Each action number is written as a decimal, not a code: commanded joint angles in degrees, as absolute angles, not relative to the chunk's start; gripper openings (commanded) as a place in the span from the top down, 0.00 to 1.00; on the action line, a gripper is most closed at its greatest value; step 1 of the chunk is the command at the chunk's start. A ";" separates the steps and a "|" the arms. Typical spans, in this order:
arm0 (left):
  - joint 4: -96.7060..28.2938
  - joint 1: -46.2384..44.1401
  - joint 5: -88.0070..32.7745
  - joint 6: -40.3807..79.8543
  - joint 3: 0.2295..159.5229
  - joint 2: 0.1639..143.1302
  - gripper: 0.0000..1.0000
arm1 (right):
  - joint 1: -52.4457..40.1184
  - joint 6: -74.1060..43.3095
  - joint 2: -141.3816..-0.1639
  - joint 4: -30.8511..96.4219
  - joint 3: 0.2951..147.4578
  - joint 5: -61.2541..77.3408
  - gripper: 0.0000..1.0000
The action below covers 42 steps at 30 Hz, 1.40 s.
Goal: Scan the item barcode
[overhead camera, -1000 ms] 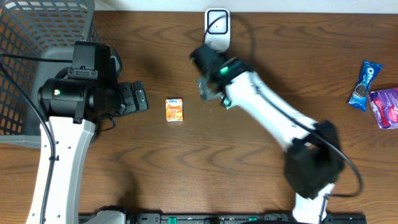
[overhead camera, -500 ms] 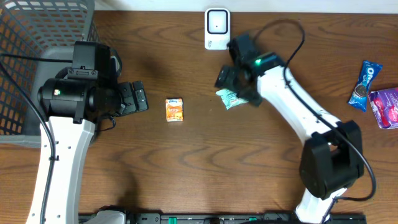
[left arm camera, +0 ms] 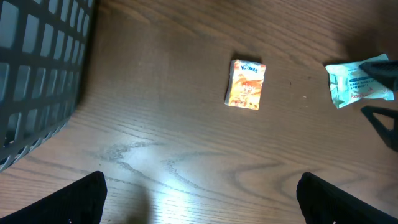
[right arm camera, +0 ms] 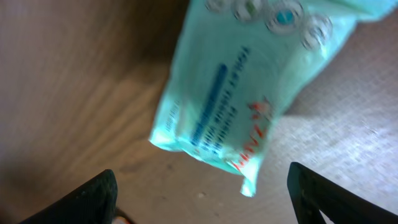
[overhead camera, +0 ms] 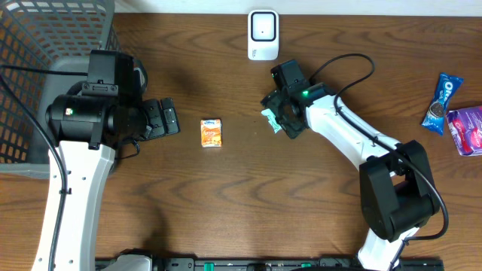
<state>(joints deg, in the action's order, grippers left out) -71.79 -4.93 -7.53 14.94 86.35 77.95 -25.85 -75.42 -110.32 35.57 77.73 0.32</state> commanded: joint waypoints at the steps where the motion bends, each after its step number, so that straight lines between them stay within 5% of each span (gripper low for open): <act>1: -71.96 -4.78 -7.20 14.20 87.48 77.87 0.02 | -24.56 -77.78 -112.99 34.94 77.56 -0.45 0.18; 10: -71.96 -4.78 -7.20 14.17 87.48 77.87 0.02 | -24.58 -77.76 -118.52 34.33 77.56 -0.40 0.18; 24: -71.96 -4.78 -7.20 14.17 87.48 77.87 0.02 | -24.58 -50.98 -119.33 31.29 82.24 -0.97 0.99; 36: -71.96 -4.78 -7.20 14.20 87.48 77.87 0.02 | -24.51 -23.07 -118.69 26.00 95.59 -0.99 0.99; 42: -71.96 -4.78 -7.20 14.20 87.48 77.87 0.02 | -22.06 -26.81 -118.74 14.33 95.57 3.03 0.99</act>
<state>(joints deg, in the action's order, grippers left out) -71.81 -4.93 -7.53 14.94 86.35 77.95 -23.97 -27.51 -118.80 16.51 94.63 0.91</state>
